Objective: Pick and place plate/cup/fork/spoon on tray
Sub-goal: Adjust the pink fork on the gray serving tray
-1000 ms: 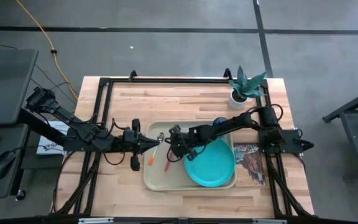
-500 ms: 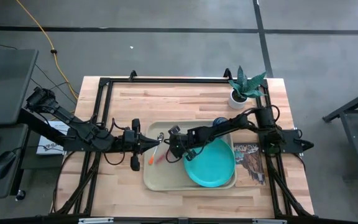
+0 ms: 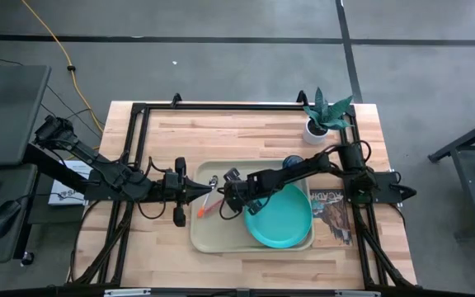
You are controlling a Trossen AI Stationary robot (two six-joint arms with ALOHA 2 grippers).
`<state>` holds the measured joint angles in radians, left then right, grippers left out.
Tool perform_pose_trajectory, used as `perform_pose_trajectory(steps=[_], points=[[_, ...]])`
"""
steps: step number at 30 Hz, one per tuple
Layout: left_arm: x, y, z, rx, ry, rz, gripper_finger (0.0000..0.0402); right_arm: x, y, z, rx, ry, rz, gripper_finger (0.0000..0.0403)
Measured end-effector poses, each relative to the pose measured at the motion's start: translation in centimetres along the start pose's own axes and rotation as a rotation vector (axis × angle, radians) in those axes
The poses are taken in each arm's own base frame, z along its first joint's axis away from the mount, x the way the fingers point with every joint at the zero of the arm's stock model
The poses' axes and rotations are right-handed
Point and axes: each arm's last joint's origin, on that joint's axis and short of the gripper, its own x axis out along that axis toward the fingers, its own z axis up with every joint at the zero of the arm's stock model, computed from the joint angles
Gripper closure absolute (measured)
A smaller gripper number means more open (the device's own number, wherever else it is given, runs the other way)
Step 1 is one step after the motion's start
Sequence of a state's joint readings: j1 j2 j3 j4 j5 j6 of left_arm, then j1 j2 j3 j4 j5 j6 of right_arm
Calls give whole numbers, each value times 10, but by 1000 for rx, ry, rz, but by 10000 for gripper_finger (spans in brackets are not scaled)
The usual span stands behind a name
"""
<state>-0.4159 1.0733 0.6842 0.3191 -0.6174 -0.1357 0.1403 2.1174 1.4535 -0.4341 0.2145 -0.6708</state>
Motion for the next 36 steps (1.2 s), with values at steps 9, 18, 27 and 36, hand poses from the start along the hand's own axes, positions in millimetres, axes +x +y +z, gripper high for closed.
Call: perform_pose_trajectory(steps=[9, 18, 27, 36], points=[[-2, 0, -1, 8, 12, 8, 402, -23, 9, 14, 10, 144, -161, 401], [-10, 0, -1, 34, 24, 94, 401, -64, 22, -17, 134, 271, -376, 402], [11, 19, -8, -5, 100, 12, 401, -114, 45, -40, 79, -37, -618, 402], [28, 45, -40, -59, 90, -410, 401, -119, 51, -46, -79, -45, -661, 403]])
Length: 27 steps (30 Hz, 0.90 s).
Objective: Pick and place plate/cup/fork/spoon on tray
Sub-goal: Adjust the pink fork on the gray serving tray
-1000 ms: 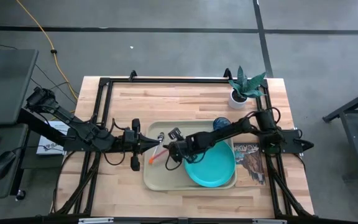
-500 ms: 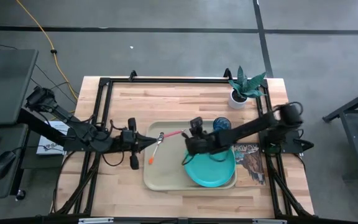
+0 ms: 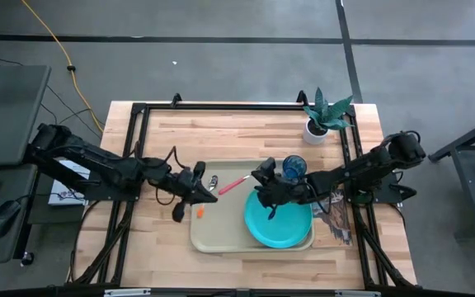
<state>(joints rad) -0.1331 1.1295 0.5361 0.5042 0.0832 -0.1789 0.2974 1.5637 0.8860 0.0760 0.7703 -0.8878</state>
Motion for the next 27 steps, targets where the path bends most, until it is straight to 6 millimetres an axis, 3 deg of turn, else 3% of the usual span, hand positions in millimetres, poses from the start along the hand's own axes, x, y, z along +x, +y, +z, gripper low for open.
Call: perform_pose_trajectory(steps=[4, 14, 23, 27], points=[[-5, 4, -8, 31, 31, -1, 401, -1, 0, 3, -4, -51, 22, 403], [-6, 11, -13, -261, 35, 183, 396, -11, 3, 8, -294, 65, -83, 403], [-9, 28, -36, -598, 219, 322, 322, -19, 5, 17, -300, -5, -94, 403], [-3, 29, -38, -654, 198, 299, 289, -19, 5, 19, -300, -47, -79, 403]])
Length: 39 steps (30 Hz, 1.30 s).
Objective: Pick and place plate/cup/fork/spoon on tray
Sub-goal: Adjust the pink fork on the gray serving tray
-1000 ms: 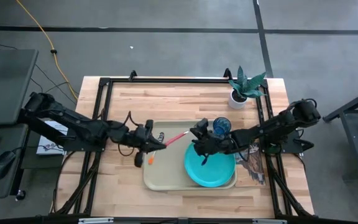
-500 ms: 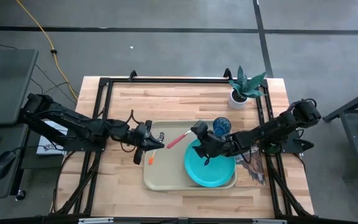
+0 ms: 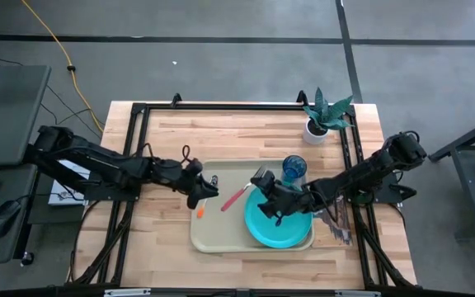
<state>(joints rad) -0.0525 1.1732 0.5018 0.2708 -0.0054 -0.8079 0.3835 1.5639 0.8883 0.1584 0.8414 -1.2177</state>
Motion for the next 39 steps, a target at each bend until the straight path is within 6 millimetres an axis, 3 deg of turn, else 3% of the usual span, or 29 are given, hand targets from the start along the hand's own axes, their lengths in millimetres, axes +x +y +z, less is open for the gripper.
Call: perform_pose_trajectory(steps=[7, 13, 21, 39], points=[[14, -2, 1, -50, -24, -86, 261, 0, 0, 0, -14, -7, 0, 403], [28, 2, -6, -156, 17, -84, 259, 0, 0, 1, -30, -23, 2, 403], [44, -1, -7, -159, -30, -201, 259, 0, 0, 1, -35, -16, 3, 403], [48, -14, -23, -136, -49, -227, 266, 6, -1, -4, -32, -6, 11, 403]])
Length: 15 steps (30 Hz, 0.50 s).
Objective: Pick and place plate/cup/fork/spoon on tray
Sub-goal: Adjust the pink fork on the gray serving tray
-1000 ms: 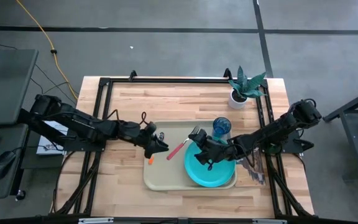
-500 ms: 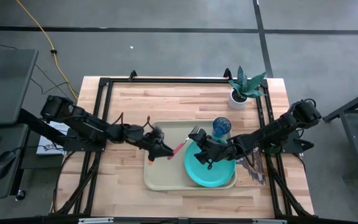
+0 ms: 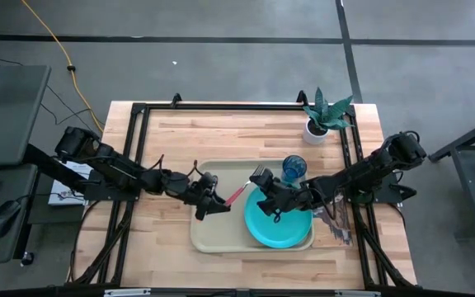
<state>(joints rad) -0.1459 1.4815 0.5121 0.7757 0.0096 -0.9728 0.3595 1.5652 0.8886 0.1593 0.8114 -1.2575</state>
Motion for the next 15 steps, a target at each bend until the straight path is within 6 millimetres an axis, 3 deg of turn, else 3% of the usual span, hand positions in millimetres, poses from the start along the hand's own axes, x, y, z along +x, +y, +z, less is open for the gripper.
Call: perform_pose_trajectory(steps=[15], points=[[0, 0, -1, -23, 7, 0, 344, 2, -1, -1, 10, -34, 7, 403]])
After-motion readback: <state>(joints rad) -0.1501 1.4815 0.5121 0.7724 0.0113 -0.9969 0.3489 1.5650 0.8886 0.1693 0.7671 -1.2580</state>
